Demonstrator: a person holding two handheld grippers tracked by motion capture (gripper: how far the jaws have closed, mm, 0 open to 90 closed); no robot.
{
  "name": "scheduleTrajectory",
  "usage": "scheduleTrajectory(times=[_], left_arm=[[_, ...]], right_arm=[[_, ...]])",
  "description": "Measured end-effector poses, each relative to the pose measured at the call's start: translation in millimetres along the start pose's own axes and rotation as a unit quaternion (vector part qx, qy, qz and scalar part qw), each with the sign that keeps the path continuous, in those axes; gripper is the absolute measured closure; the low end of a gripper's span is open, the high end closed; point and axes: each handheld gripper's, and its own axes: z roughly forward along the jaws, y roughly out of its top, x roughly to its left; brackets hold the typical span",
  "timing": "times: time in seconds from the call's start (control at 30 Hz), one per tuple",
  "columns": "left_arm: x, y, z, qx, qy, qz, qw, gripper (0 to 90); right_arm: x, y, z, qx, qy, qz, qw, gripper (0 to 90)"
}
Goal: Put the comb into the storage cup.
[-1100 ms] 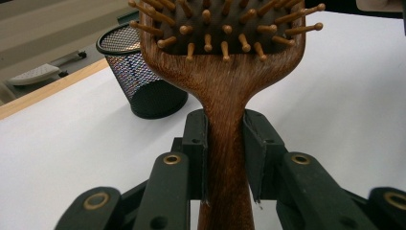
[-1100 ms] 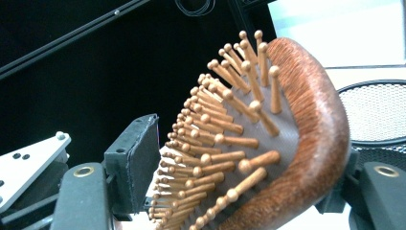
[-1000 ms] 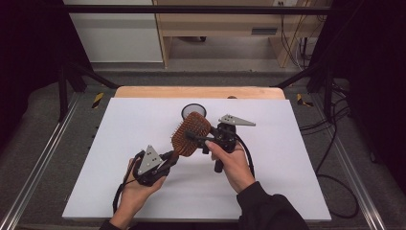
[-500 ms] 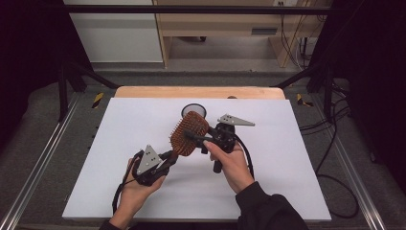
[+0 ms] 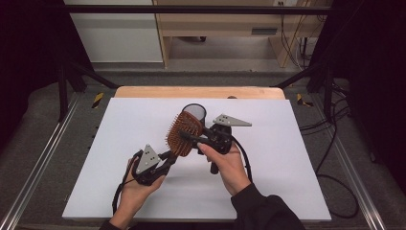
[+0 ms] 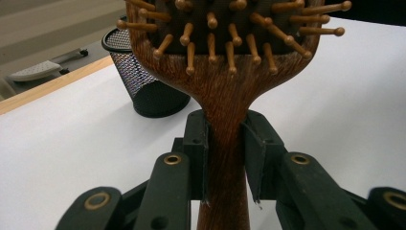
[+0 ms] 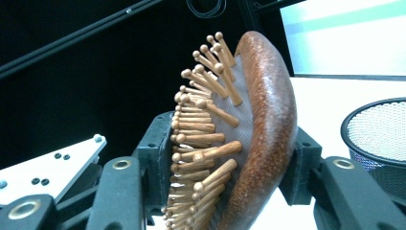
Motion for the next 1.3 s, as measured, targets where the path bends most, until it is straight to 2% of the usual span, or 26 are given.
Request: scheduleTrajectory(times=[0.47,0.77,0.9,0.97,1.13,1.2,1.23,1.27,1.3], left_arm=[[3.1,-1.3,-0.4,-0.008,0.000,-0.019,0.9998,73.1],[6.1,-2.3,-0.6,-0.028,-0.006,-0.042,0.9987,71.3],[6.3,-2.4,-0.9,-0.032,-0.010,-0.042,0.9986,70.3],[6.8,-2.8,-1.9,-0.037,-0.009,-0.050,0.9980,68.6],[9.1,-3.5,-4.4,-0.040,-0.009,-0.054,0.9977,65.3],[11.3,-4.6,-6.0,-0.041,-0.001,-0.057,0.9975,61.3],[12.8,-5.5,-7.0,-0.042,0.005,-0.059,0.9974,55.2],[14.5,-6.4,-8.1,-0.044,0.011,-0.061,0.9971,55.2],[19.4,-8.1,-11.0,-0.046,0.026,-0.067,0.9964,49.1]], right_arm=[[16.3,4.3,7.4,-0.001,-0.016,-0.019,0.9997,53.8],[20.1,7.4,7.4,-0.008,-0.024,-0.020,0.9995,54.5],[18.5,10.5,3.3,-0.012,-0.028,-0.020,0.9994,54.5],[15.5,16.0,-3.6,-0.022,-0.036,-0.021,0.9989,54.3],[8.1,26.0,-13.9,-0.040,-0.048,-0.019,0.9979,54.1],[3.7,30.4,-18.3,-0.046,-0.057,-0.017,0.9972,54.1],[-1.5,34.1,-22.6,-0.052,-0.066,-0.014,0.9964,54.0],[-1.5,34.1,-22.6,-0.052,-0.066,-0.014,0.9964,54.0],[-7.7,37.0,-27.3,-0.058,-0.074,-0.011,0.9955,54.0]])
